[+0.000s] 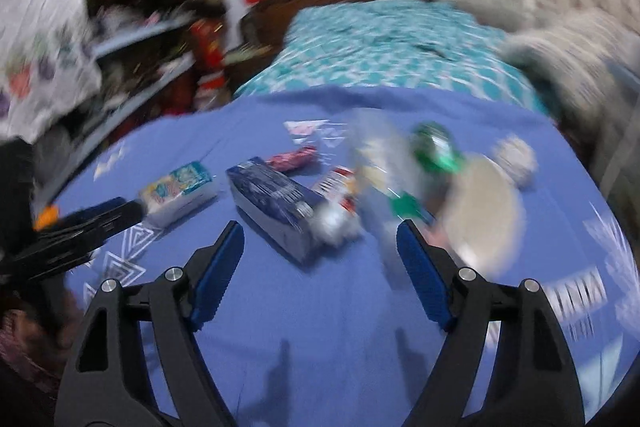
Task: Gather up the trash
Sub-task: 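Grasp the blue milk carton with the right tool while the left tool grasps the white tissue pack, then carry the held carton and tissue pack toward the beige bin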
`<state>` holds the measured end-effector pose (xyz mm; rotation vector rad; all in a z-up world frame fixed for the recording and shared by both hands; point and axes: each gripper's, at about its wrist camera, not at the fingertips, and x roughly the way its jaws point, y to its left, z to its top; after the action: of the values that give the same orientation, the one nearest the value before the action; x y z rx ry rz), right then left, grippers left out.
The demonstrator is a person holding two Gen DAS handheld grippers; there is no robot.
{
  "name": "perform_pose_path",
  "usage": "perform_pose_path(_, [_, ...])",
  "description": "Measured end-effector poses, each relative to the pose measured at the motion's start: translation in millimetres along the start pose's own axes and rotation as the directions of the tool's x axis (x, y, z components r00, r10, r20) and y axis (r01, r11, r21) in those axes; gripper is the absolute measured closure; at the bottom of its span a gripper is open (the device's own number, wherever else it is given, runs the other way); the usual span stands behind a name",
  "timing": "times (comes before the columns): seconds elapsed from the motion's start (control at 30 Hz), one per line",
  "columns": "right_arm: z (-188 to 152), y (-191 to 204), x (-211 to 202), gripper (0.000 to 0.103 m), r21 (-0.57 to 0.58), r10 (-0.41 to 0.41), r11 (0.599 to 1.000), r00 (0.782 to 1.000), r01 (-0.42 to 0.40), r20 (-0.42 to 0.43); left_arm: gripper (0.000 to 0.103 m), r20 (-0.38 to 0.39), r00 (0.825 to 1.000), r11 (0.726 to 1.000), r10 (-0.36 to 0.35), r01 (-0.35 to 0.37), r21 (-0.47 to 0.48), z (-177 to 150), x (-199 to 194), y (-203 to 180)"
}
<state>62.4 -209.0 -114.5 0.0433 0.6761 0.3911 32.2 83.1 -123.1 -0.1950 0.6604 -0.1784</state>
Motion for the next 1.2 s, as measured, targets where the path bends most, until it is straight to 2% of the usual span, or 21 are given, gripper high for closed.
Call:
perform_pose_path(0.1, [23,8,49,0.024,-0.030,0.074,0.997,0.994,-0.076,-0.079,0.032,0.000,1.000,0.999,0.021,-0.021,-0.036,2,-12,23])
perform_pose_path(0.2, [33,9,90,0.021,-0.061,0.084,0.994,0.984,-0.094,-0.155,0.030,-0.007,0.997,0.996,0.075,-0.075,-0.056,9,-17,47])
perform_pose_path(0.23, [34,11,101,0.020,-0.089,0.073,0.992,0.981,-0.091,-0.180,0.027,-0.016,0.995,0.994,0.098,-0.098,-0.049,12,-16,50])
perform_pose_path(0.27, [33,13,109,0.020,-0.115,0.065,0.989,0.977,-0.090,-0.202,0.018,-0.024,0.994,0.993,0.111,-0.112,-0.045,15,-14,52])
perform_pose_path(0.33, [27,19,121,0.021,-0.152,0.071,0.982,0.963,-0.113,-0.258,0.012,-0.040,0.994,0.994,0.106,-0.107,-0.023,22,-3,52])
perform_pose_path(0.37, [22,23,122,0.024,-0.155,0.075,0.980,0.957,-0.122,-0.280,0.011,-0.048,0.993,0.994,0.109,-0.110,-0.007,25,3,49])
perform_pose_path(0.4, [17,28,117,0.032,-0.166,0.074,0.978,0.958,-0.124,-0.277,0.009,-0.060,0.991,0.993,0.116,-0.115,0.011,26,8,46])
perform_pose_path(0.5, [2,43,99,0.047,-0.180,0.100,0.972,0.957,-0.152,-0.271,0.009,-0.105,0.983,0.986,0.148,-0.138,0.090,28,39,32])
perform_pose_path(0.57, [-3,46,95,0.048,-0.183,0.071,0.975,0.960,-0.123,-0.271,0.009,-0.140,0.972,0.977,0.189,-0.171,0.130,28,59,28])
perform_pose_path(0.63, [-7,41,96,0.047,-0.156,0.068,0.981,0.961,-0.114,-0.268,0.010,-0.187,0.958,0.969,0.219,-0.192,0.153,28,78,27])
perform_pose_path(0.67, [-7,38,95,0.042,-0.147,0.069,0.983,0.963,-0.110,-0.259,0.014,-0.207,0.954,0.970,0.218,-0.189,0.150,29,83,28])
perform_pose_path(0.7, [-6,36,95,0.029,-0.140,0.062,0.985,0.966,-0.099,-0.251,0.016,-0.215,0.951,0.971,0.221,-0.193,0.142,30,84,30])
perform_pose_path(0.77, [-3,34,96,0.015,-0.111,0.060,0.990,0.972,-0.087,-0.227,0.025,-0.216,0.949,0.969,0.230,-0.203,0.140,30,86,31])
perform_pose_path(0.8, [-1,34,95,0.015,-0.097,0.066,0.991,0.974,-0.088,-0.215,0.028,-0.220,0.950,0.971,0.223,-0.197,0.136,29,85,32])
perform_pose_path(0.83, [1,37,96,0.015,-0.090,0.067,0.992,0.976,-0.088,-0.209,0.037,-0.219,0.954,0.975,0.206,-0.181,0.128,27,83,33])
perform_pose_path(0.9, [5,44,102,0.015,-0.090,0.059,0.993,0.977,-0.079,-0.207,0.039,-0.212,0.957,0.977,0.200,-0.177,0.123,25,78,31])
perform_pose_path(0.93, [8,47,106,0.016,-0.092,0.048,0.993,0.978,-0.068,-0.202,0.040,-0.210,0.958,0.978,0.194,-0.172,0.120,24,77,30])
perform_pose_path(1.0, [9,50,116,0.048,-0.095,0.036,0.994,0.976,-0.058,-0.214,0.040,-0.205,0.963,0.982,0.173,-0.154,0.105,21,70,28])
perform_pose_path(1.03, [6,52,119,0.048,-0.096,0.021,0.994,0.974,-0.044,-0.224,0.040,-0.196,0.967,0.985,0.161,-0.145,0.097,19,63,26])
perform_pose_path(1.2, [-6,43,98,0.050,-0.031,0.085,0.995,0.974,-0.093,-0.211,0.040,-0.178,0.979,0.993,0.099,-0.087,0.073,12,41,14])
